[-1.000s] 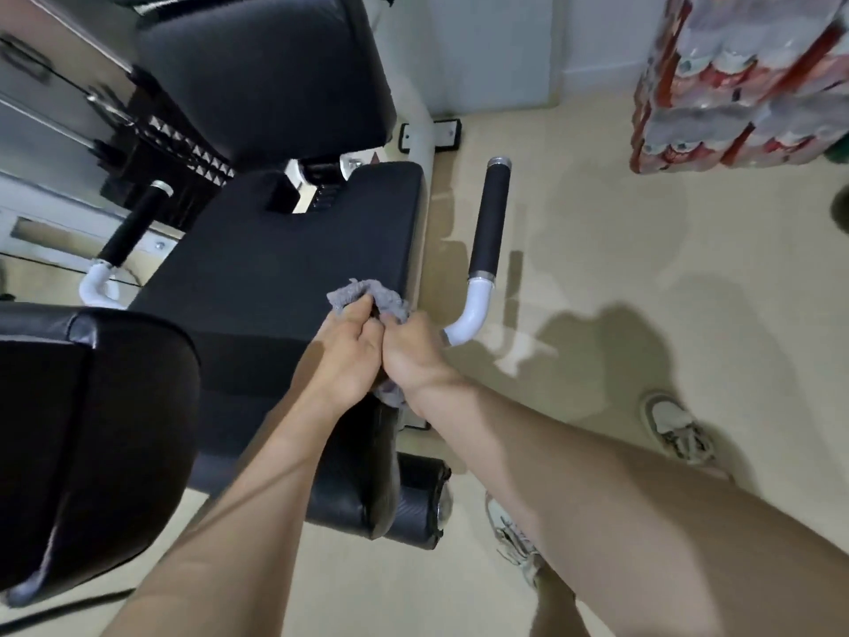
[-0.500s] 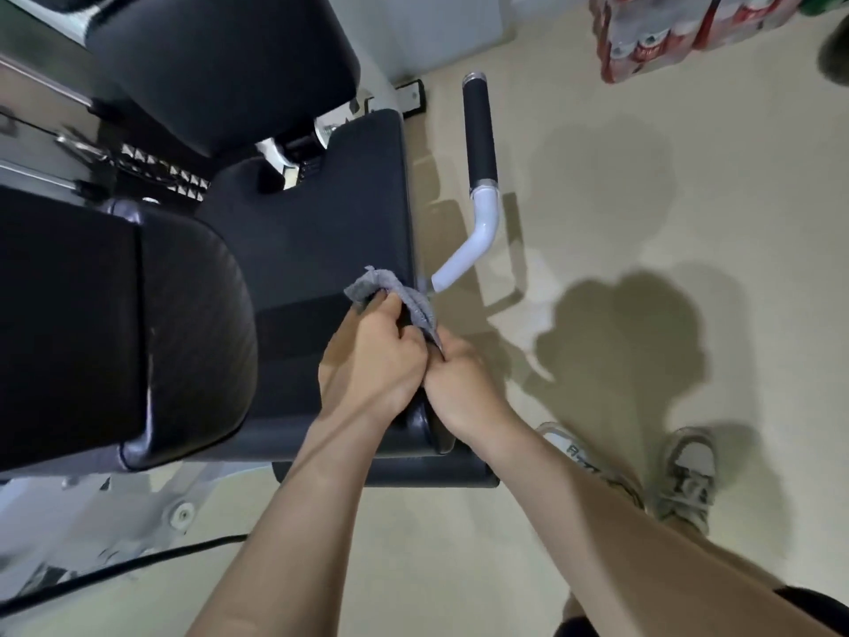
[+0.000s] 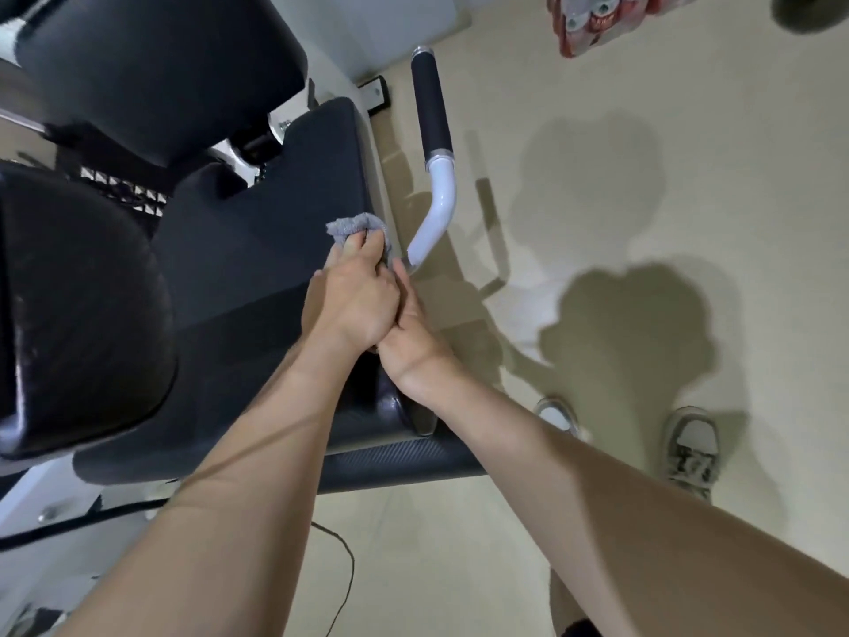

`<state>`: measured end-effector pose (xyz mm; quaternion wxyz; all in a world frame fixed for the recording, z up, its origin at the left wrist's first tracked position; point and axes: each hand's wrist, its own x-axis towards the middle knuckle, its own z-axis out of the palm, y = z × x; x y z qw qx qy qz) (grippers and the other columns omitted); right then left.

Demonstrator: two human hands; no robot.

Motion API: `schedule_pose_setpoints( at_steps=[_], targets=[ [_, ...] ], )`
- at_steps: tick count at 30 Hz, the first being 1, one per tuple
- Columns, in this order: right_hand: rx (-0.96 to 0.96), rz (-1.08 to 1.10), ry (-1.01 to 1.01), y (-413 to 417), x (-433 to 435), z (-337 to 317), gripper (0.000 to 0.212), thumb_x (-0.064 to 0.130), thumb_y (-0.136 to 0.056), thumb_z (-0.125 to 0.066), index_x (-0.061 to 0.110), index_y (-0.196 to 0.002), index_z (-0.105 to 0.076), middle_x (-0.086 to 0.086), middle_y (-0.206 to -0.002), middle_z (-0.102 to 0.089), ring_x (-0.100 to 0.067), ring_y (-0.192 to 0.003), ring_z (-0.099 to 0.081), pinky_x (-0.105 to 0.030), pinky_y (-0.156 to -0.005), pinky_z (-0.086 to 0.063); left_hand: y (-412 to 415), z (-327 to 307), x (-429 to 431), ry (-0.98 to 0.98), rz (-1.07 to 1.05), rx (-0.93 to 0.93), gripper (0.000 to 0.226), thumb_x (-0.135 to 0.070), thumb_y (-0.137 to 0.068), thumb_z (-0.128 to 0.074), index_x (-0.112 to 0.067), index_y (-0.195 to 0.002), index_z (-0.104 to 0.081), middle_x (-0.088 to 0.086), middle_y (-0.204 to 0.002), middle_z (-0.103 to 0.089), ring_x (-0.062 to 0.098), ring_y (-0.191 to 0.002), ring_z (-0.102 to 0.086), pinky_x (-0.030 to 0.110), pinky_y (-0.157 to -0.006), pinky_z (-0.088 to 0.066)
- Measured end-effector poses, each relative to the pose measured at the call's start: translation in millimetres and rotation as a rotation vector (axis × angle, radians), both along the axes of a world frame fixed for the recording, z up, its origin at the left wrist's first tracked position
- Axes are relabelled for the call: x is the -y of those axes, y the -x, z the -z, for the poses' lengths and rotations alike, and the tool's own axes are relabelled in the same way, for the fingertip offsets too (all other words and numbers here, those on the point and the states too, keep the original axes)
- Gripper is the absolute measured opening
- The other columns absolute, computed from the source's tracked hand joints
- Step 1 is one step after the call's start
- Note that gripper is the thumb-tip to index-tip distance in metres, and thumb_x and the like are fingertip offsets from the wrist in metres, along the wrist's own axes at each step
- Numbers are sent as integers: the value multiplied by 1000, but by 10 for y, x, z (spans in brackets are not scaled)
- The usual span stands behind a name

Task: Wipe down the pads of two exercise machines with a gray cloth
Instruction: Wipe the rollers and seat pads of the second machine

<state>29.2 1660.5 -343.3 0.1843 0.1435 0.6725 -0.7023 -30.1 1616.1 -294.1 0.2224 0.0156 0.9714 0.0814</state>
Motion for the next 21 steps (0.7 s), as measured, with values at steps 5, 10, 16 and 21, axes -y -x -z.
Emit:
schedule_pose_setpoints(
  at_steps=[5,10,16,21],
  targets=[
    [56,91,4,-381,3,-107,50,29,-98,-37,37,-147,-29,2,-136,-56,-22,-120,-55,-38,-101,-45,-273,-8,150,-23,84,-3,51,-30,-74,-26,-18,-114,-54,2,-130,-49,25,-123,-43,53,-99,-38],
    [38,34,-163,-882,-84,-410,48,23,-100,-31,21,-149,-33,-3,-143,-51,-19,-127,-49,-10,-98,-28,-806,-191,185,16,145,-4,56,-32,-88,-27,-24,-142,-40,-5,-151,-32,17,-143,-22,43,-115,-16],
    [86,135,50,-1180,-292,-421,43,18,-98,-41,26,-139,-51,11,-114,-65,-1,-98,-59,-25,-93,-47,-1200,-348,214,31,190,-17,58,-34,-87,-26,-24,-144,-36,-8,-150,-34,14,-143,-22,46,-113,-25],
    [332,259,519,-702,-198,-278,38,36,-103,-33,29,-135,-51,10,-119,-64,5,-92,-60,-7,-64,-49,-866,-93,121,186,218,-8,61,-41,-98,-29,-20,-153,-13,-5,-161,-9,12,-148,5,44,-120,-9]
  ],
)
